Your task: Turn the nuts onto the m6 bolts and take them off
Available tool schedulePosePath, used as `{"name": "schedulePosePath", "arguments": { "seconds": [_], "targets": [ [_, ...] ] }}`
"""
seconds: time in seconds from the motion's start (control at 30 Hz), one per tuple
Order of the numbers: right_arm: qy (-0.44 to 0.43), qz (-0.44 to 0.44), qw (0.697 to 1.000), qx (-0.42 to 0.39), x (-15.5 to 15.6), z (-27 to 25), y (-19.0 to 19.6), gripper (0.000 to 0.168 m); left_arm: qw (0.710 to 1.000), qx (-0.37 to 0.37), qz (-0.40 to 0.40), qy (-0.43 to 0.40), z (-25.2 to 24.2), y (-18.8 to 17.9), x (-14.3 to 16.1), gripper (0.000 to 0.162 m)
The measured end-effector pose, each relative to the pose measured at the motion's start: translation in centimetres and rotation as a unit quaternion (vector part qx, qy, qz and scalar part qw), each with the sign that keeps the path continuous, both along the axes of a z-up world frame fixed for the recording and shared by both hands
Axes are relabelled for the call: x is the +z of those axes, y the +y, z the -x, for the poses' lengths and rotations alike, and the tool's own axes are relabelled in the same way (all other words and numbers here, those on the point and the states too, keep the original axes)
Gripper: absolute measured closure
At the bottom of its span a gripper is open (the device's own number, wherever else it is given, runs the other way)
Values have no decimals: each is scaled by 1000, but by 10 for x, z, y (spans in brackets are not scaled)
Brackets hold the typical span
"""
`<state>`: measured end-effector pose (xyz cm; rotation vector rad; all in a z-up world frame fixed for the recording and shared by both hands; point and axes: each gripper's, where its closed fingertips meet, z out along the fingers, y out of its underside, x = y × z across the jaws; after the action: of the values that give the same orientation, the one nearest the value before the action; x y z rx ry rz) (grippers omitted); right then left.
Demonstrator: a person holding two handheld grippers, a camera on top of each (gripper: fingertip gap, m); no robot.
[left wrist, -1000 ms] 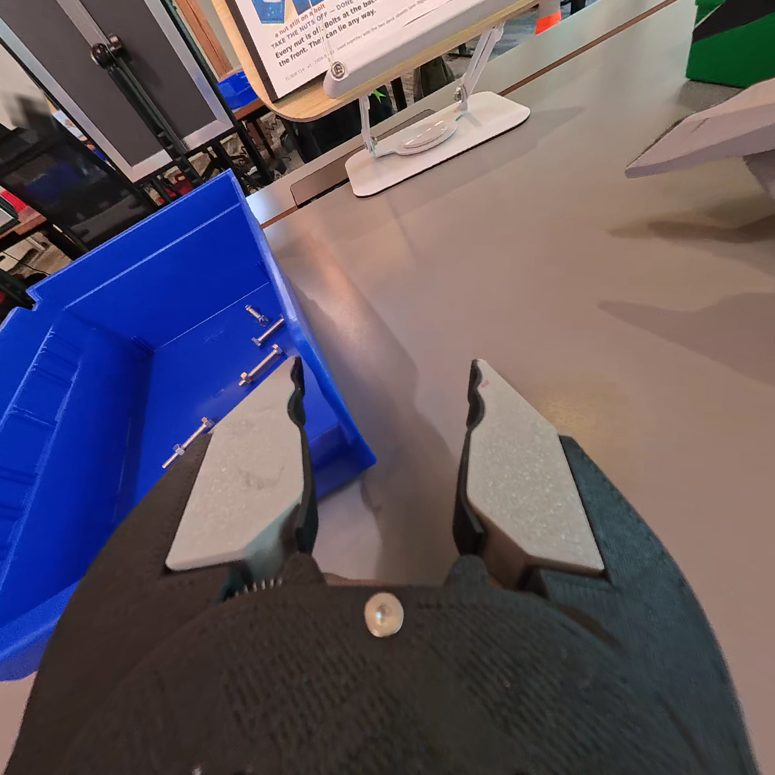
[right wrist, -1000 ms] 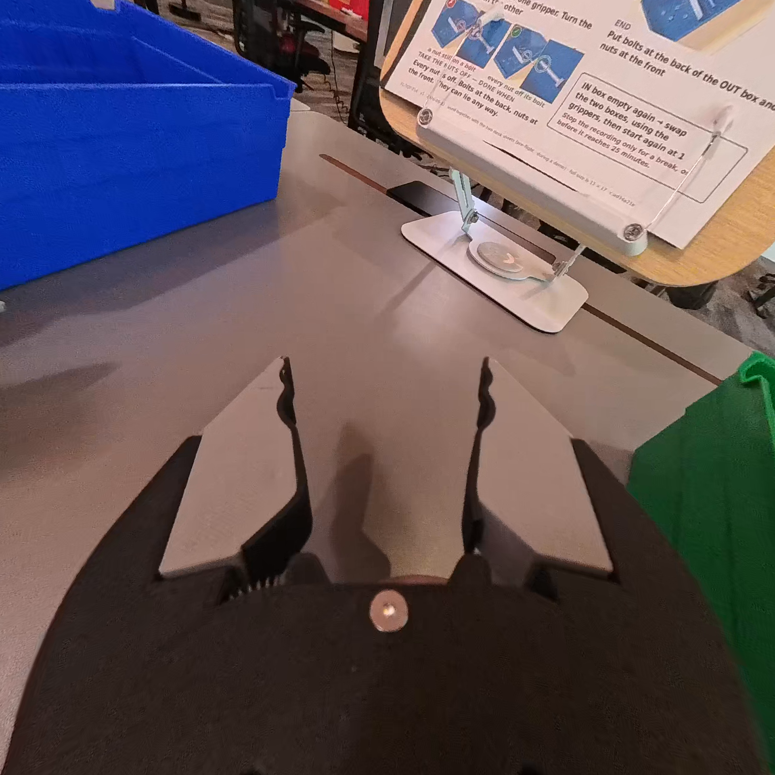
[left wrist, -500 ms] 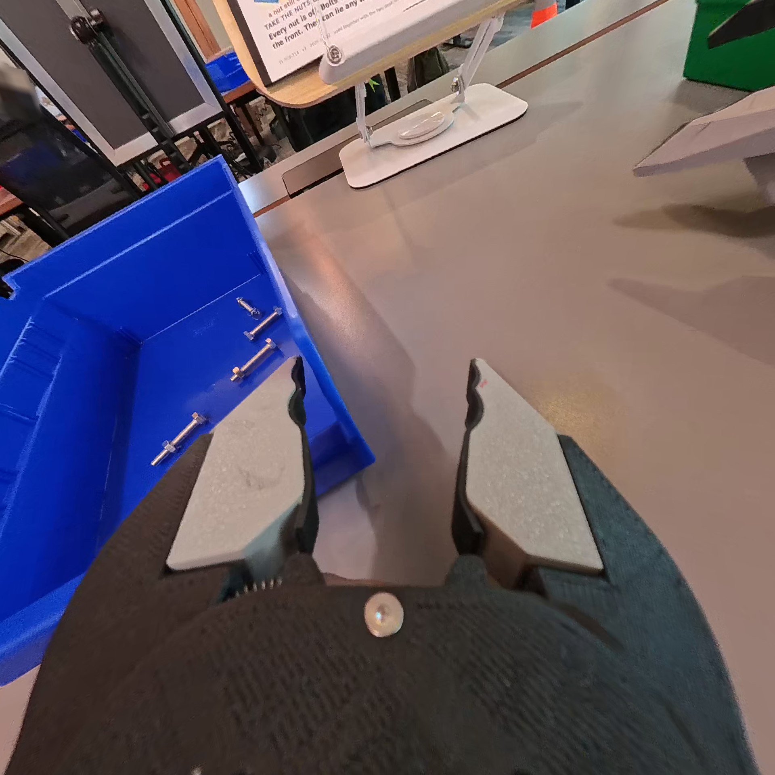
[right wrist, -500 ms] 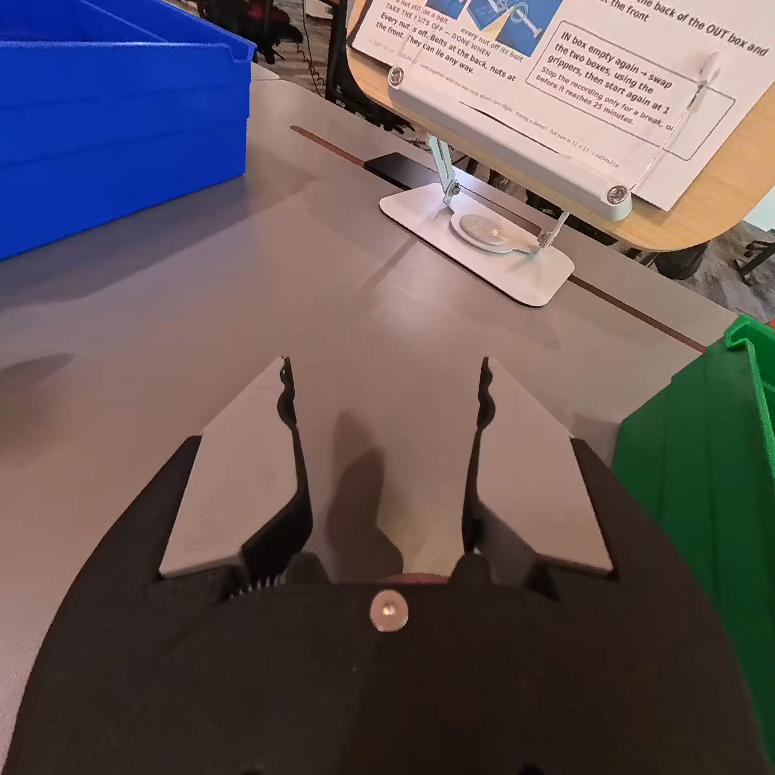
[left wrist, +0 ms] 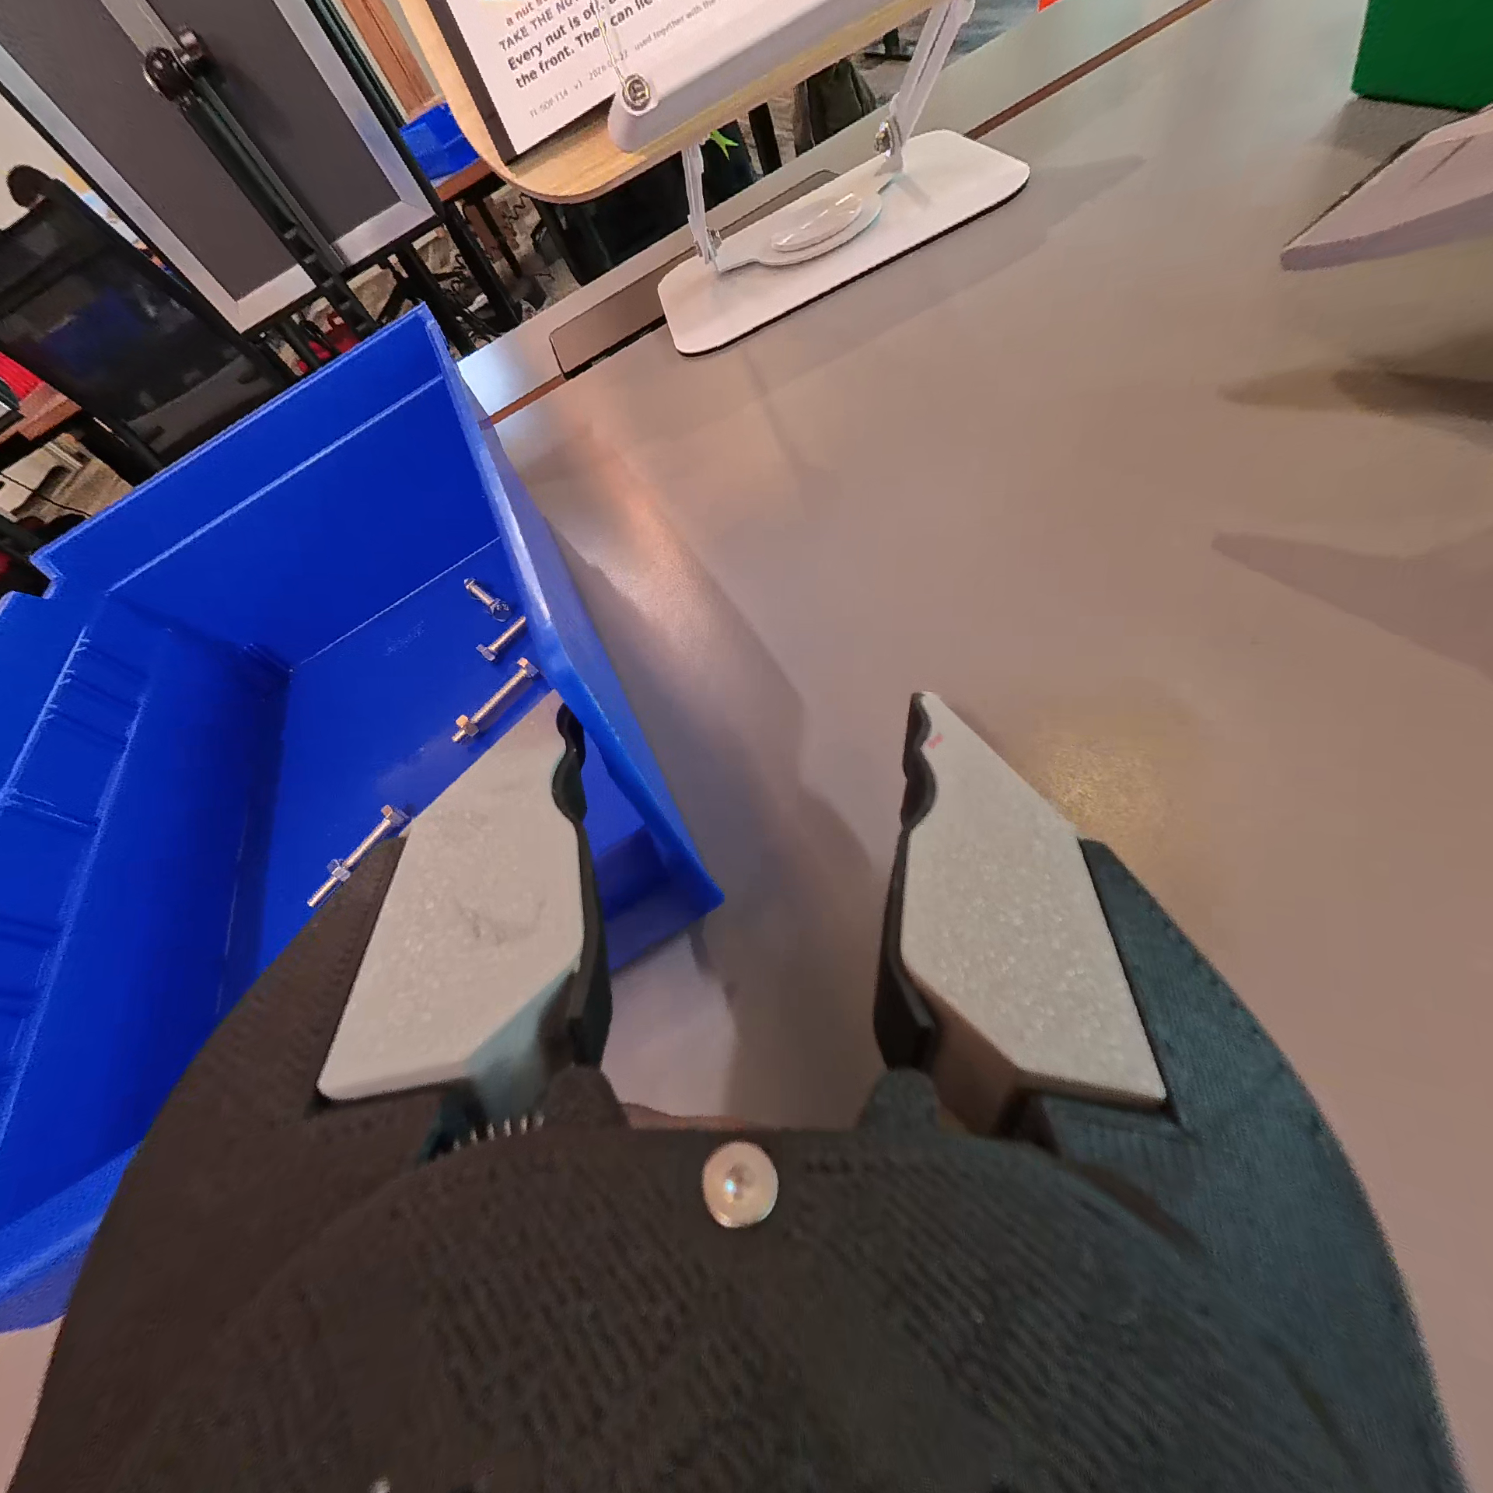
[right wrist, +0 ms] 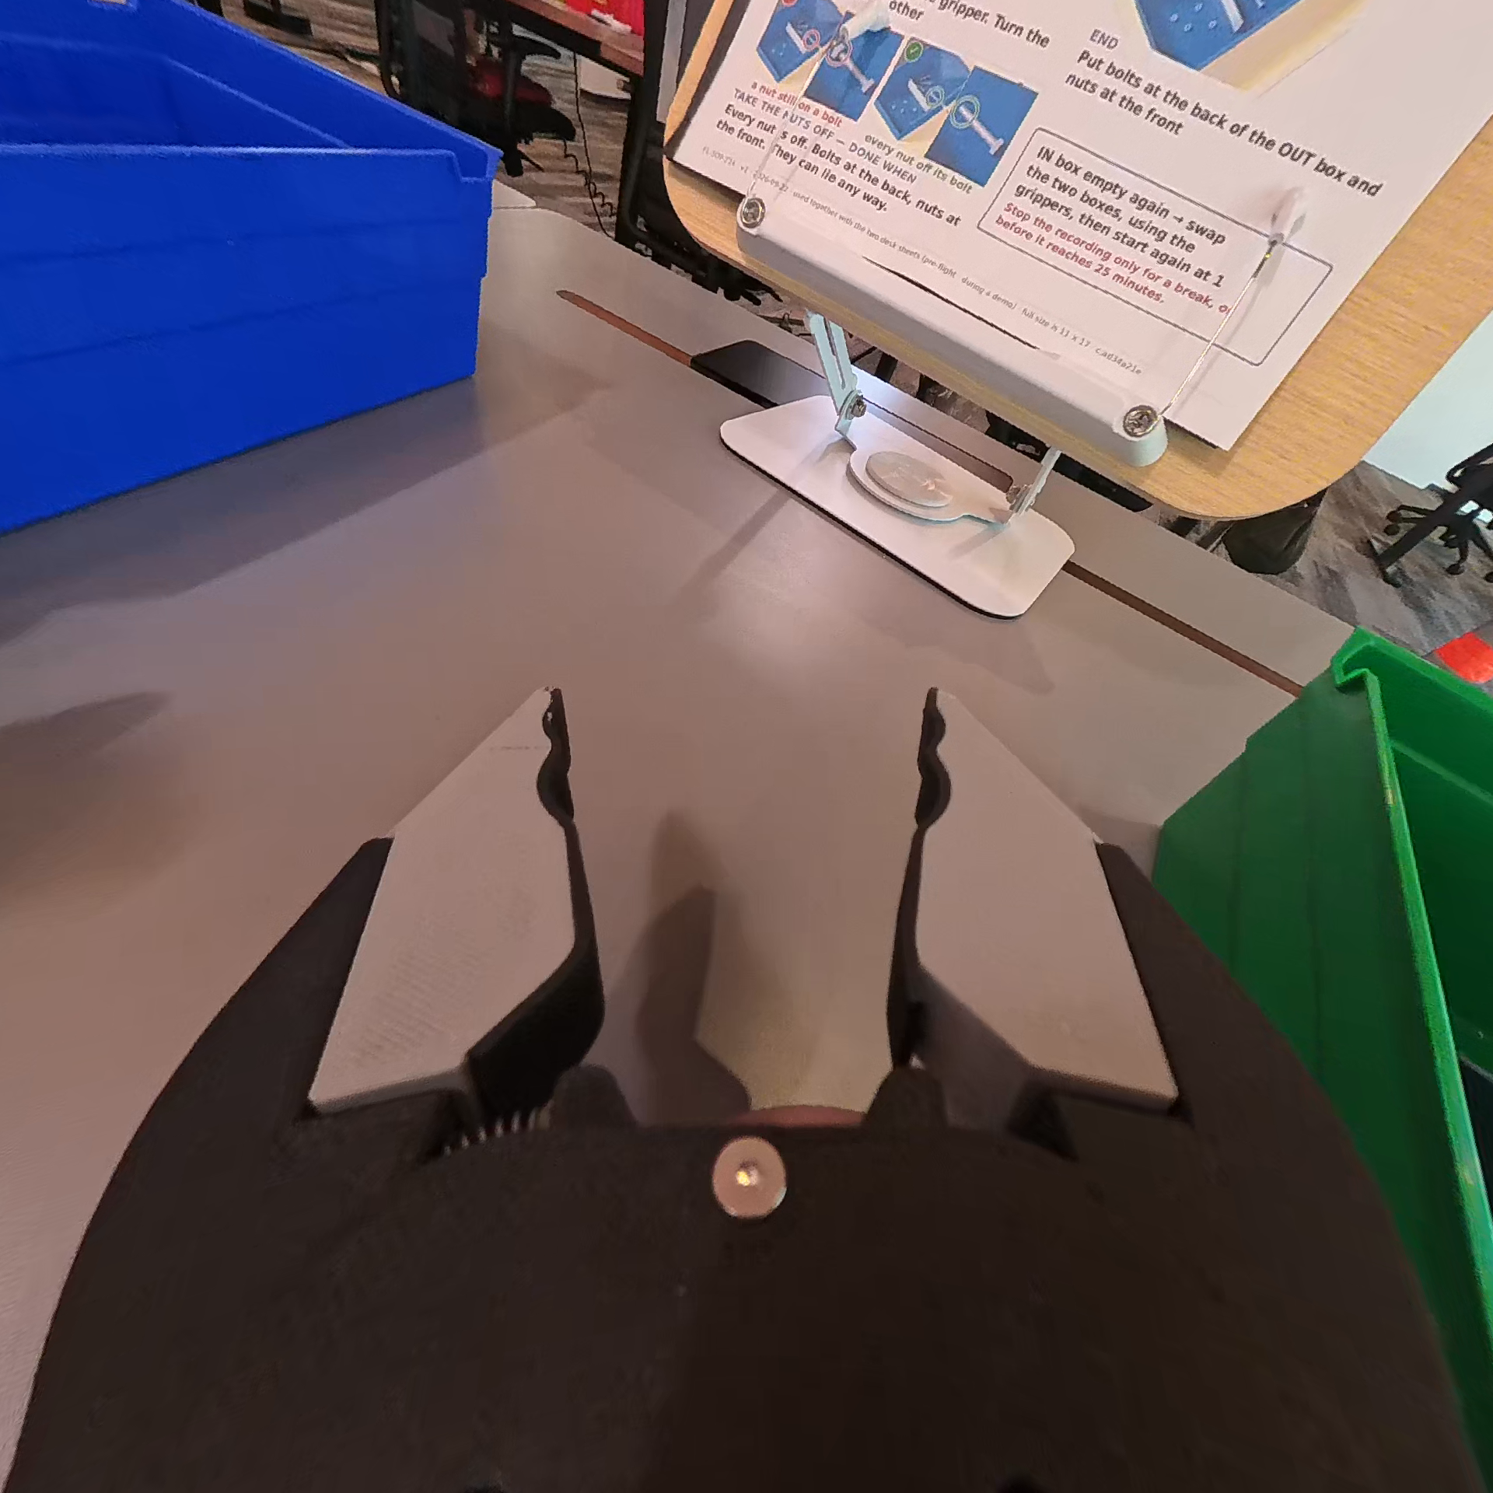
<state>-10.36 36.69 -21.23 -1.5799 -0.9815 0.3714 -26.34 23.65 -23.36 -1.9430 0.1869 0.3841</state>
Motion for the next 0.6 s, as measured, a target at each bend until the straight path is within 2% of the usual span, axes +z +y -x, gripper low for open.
{"name": "schedulePosePath", "arguments": {
  "seconds": [0.27,0.4,0.5,0.6],
  "targets": [
    [10,-8,1000,9,5,0,-6,86,1000,11,-5,28,0,-2,1,83],
    [11,-5,1000,14,5,2,-8,86,1000,-7,-9,-11,-2,-6,4,87],
    [16,-3,1000,20,6,3,-11,87,1000,-20,-16,-12,15,-19,31,102],
    [22,3,999,33,8,7,-15,88,999,-27,-23,-5,51,-35,80,103]
  ]
}}
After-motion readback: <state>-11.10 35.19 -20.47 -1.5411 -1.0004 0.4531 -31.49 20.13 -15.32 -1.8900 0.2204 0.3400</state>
